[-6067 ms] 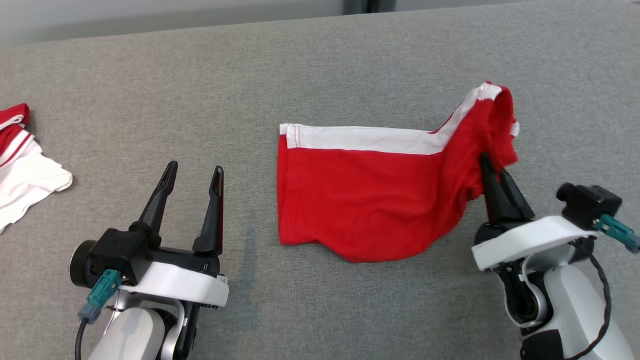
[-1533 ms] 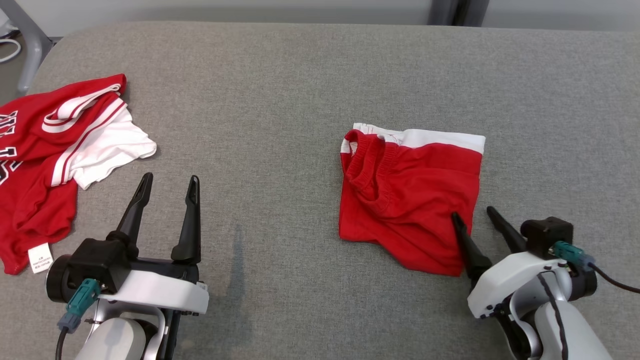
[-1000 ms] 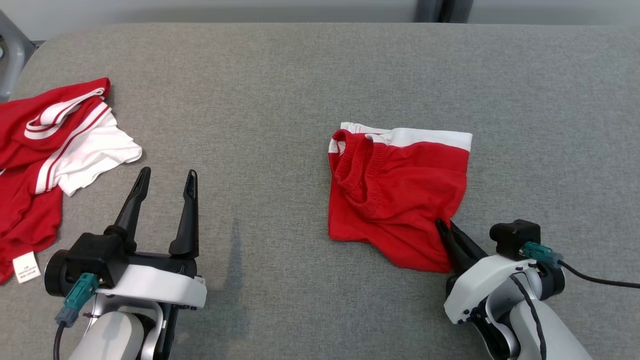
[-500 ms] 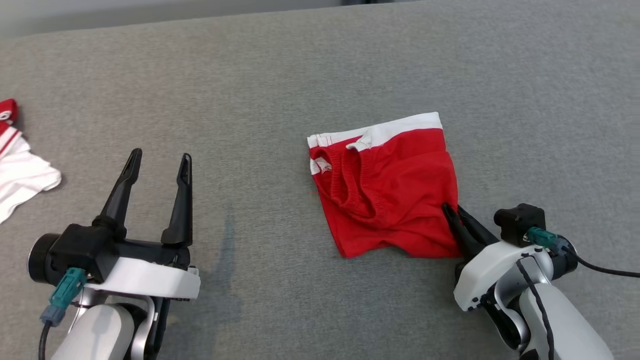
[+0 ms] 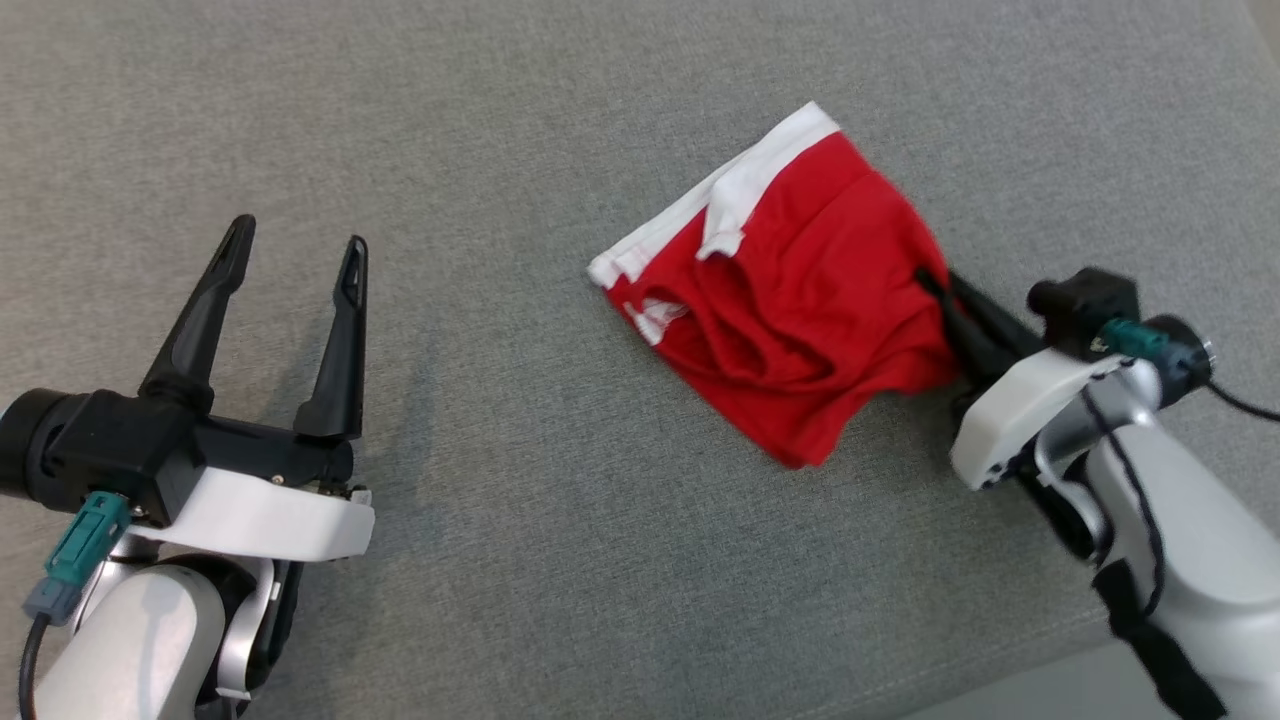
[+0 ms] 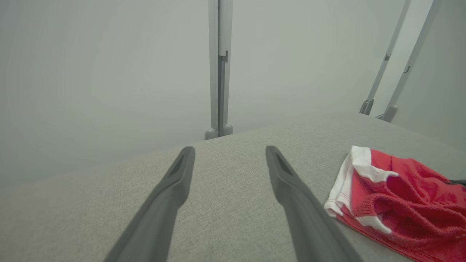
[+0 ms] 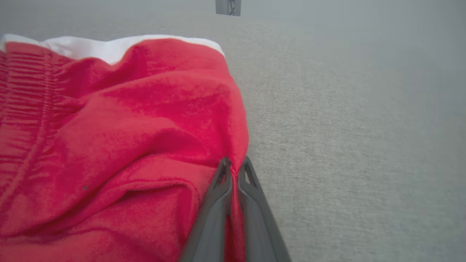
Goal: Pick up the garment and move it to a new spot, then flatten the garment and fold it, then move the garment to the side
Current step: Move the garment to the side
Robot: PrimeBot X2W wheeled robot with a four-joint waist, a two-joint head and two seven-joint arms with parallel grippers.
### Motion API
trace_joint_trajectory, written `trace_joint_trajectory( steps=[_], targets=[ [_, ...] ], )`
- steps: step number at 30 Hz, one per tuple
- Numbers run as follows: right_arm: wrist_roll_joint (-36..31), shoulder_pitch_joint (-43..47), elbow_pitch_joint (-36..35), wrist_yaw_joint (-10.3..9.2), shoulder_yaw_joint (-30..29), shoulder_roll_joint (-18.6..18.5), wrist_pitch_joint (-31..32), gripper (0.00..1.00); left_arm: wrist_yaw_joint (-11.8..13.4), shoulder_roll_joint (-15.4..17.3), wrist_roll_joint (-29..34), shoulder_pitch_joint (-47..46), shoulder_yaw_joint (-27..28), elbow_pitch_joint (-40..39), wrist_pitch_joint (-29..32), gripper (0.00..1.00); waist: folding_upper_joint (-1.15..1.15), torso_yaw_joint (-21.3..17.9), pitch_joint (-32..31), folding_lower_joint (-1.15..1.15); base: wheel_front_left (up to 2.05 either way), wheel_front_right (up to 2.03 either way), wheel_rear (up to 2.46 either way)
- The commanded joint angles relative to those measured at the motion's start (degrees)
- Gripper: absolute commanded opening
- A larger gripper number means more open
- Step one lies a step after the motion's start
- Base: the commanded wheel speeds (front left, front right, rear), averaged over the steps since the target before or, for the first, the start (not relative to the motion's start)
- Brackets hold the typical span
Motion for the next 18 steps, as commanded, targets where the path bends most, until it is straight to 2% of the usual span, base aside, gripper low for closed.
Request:
trace_joint_trajectory(
  steps=[1, 2, 11, 15, 18],
  targets=[
    [0.5, -1.7, 0.6, -0.16, -0.4, -1.1, -0.9, 0.0, -0.3, 0.6, 0.4, -1.2, 0.2, -0.4, 0.3, 1.0, 0.0, -2.4, 2.8, 0.0, 0.0, 0.0, 0.0],
    [1.5, -4.2, 2.4, -0.16, -0.4, -2.9, -1.9, 0.0, -0.4, 1.2, 0.9, -2.2, 0.0, -1.3, 1.0, 1.0, 0.0, -3.2, 4.0, 0.0, 0.0, 0.0, 0.0],
    [5.2, -14.4, 13.2, -0.16, -2.6, -11.6, -6.6, 0.0, -1.2, 2.8, 3.0, -6.1, -1.4, -4.3, 4.0, 1.0, 0.0, -4.9, 9.2, 0.0, 0.0, 0.0, 0.0],
    [6.5, -16.7, 18.1, -0.16, -5.5, -14.0, -8.1, 0.0, -1.6, 3.2, 3.6, -7.3, -2.0, -5.1, 4.8, 1.0, 0.0, -4.8, 10.6, 0.0, 0.0, 0.0, 0.0],
    [7.6, -17.6, 20.4, -0.15, -7.2, -14.5, -8.9, 0.0, -1.9, 3.5, 3.7, -7.8, -2.2, -5.4, 5.2, 1.0, 0.0, -4.8, 11.1, 0.0, 0.0, 0.0, 0.0]
  ],
)
